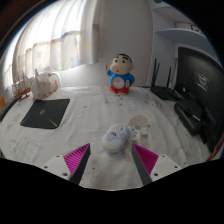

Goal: Arrange mouse

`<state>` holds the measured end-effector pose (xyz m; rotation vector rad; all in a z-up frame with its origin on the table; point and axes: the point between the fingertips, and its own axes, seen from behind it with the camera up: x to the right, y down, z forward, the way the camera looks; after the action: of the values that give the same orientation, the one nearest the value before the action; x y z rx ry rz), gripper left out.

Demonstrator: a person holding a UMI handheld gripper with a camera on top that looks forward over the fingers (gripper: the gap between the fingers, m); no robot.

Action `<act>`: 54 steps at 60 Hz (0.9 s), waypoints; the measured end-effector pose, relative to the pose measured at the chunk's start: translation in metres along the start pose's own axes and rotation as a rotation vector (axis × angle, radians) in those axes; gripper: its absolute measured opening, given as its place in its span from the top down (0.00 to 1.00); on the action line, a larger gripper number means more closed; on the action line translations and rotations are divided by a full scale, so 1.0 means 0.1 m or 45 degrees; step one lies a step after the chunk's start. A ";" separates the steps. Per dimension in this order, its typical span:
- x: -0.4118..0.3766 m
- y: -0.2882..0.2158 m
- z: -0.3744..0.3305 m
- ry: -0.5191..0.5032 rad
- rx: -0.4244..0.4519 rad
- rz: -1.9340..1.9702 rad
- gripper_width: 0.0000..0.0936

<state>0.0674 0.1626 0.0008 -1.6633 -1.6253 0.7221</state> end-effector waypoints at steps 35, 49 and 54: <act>-0.11 -0.32 0.72 -0.088 -0.050 0.042 0.13; 0.05 -0.32 0.74 -0.044 -0.066 0.017 0.51; 0.15 -0.47 0.68 -0.010 -0.039 -0.012 0.51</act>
<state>-0.0136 0.1831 -0.0022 -1.6755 -1.6561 0.7026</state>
